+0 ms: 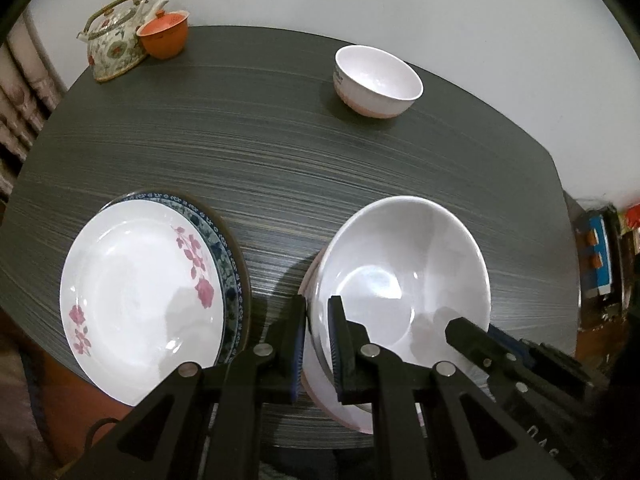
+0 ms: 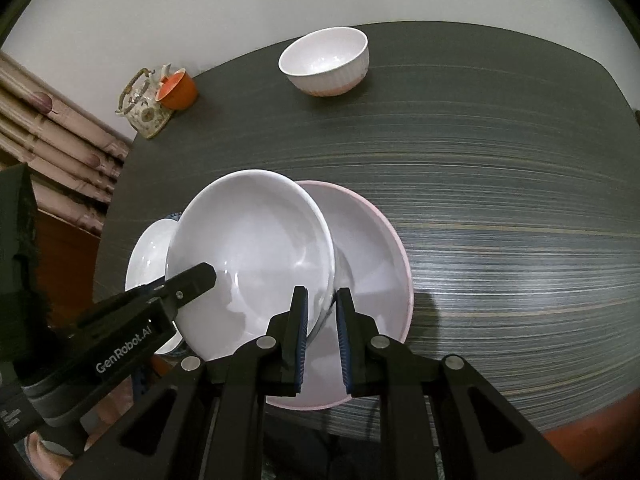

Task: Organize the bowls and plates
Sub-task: 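Lift the white bowl with the right tool and lower it into the pink bowl, then open the right tool and withdraw it from the nested bowls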

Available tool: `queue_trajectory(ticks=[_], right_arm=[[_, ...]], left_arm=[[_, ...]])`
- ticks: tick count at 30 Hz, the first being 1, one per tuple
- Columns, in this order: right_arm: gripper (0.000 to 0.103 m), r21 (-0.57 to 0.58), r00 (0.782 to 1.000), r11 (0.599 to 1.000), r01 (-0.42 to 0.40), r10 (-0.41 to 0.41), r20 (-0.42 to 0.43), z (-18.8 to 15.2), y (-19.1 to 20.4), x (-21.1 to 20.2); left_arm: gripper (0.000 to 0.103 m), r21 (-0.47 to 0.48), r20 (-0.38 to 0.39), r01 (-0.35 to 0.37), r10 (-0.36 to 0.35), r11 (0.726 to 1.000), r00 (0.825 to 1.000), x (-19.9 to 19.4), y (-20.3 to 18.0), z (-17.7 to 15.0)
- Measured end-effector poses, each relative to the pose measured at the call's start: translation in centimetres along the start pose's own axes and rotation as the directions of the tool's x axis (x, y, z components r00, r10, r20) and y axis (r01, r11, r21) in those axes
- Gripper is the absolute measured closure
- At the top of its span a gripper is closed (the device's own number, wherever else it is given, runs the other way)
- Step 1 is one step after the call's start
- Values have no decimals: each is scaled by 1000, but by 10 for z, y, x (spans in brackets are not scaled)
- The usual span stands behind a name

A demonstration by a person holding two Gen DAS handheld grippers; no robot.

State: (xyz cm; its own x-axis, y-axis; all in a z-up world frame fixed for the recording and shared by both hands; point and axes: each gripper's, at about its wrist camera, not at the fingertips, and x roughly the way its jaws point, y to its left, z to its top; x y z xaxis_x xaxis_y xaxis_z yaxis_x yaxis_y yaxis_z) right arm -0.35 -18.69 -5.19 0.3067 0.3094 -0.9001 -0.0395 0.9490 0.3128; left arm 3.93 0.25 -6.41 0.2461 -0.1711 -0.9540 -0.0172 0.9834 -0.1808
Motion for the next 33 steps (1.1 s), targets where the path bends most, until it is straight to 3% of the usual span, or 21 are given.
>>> queue_trajectory(ticks=[19, 33], right_arm=[[88, -16, 999, 999, 43, -43, -29, 0, -4, 10], [87, -14, 997, 998, 66, -67, -47, -3, -4, 17]], left_arm=[[92, 57, -62, -43, 47, 997, 997, 20, -12, -9], [89, 85, -57, -72, 77, 994, 995, 24, -24, -9]])
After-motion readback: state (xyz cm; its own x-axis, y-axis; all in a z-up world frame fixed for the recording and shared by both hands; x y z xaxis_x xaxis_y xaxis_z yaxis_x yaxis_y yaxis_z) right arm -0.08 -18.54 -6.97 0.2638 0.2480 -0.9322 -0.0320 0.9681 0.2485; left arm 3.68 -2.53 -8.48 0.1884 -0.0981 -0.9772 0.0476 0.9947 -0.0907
